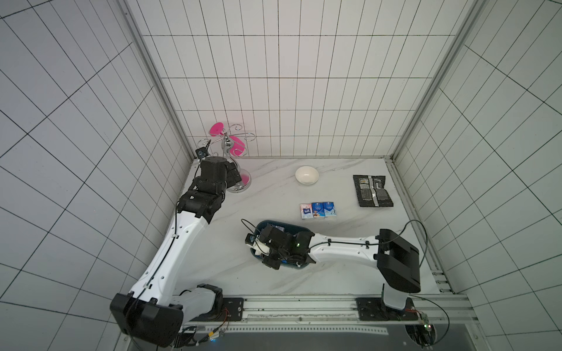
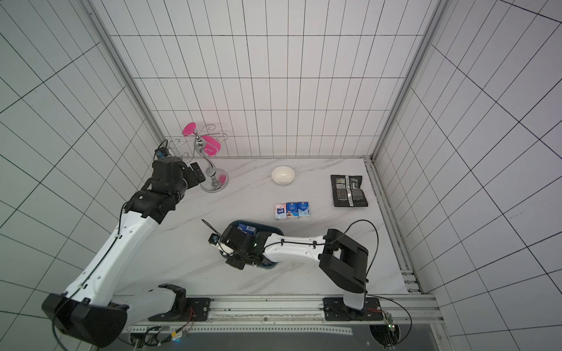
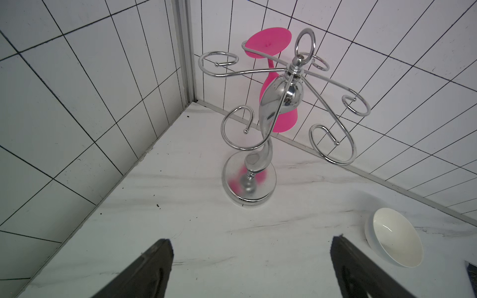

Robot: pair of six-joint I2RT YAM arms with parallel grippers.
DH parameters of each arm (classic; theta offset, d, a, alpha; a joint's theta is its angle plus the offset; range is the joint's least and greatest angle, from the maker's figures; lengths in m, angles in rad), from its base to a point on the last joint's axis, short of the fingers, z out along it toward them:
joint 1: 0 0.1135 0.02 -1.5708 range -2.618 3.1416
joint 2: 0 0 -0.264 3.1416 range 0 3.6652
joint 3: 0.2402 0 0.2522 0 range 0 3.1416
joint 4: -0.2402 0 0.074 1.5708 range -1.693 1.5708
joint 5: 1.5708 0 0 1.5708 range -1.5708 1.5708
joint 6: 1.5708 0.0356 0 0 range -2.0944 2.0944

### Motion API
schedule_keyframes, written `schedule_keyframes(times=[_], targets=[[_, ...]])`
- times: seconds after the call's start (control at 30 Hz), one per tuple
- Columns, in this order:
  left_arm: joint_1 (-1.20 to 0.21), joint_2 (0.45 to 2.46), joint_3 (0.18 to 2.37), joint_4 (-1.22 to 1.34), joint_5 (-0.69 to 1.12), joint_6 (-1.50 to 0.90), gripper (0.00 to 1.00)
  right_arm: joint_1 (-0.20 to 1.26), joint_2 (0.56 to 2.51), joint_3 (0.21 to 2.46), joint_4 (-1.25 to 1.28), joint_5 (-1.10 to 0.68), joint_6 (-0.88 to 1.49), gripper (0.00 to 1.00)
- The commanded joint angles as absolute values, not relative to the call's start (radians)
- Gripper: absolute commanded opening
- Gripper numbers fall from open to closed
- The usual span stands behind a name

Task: Take the pocket tissues out of the storage box
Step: Pick up the pocket tissues from the storage box, then place the pocket tissues at the center of the board.

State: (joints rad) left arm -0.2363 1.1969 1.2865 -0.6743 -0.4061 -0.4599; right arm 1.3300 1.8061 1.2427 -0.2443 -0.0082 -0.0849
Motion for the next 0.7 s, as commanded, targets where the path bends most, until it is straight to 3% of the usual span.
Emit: schedule_keyframes(times=[0.0,0.27,0.53,0.67], targets=[[-0.235,1.192,1.315,-0.676,-0.400,-0.459,0.99,1.332,1.694,1.247,-0.240,0.033,-0.056,0.22],[-0.241,1.213,1.310,-0.668,-0.389,-0.466,0.99,1.213,1.462,1.145,-0.231,0.126,0.020,0.23],[-0.279,1.226,1.313,-0.659,-0.399,-0.474,0.99,0.907,1.222,0.963,-0.232,0.349,0.152,0.23],[-0.312,1.242,1.325,-0.656,-0.409,-0.474,0.99,0.712,1.204,0.929,-0.342,0.478,0.295,0.22]])
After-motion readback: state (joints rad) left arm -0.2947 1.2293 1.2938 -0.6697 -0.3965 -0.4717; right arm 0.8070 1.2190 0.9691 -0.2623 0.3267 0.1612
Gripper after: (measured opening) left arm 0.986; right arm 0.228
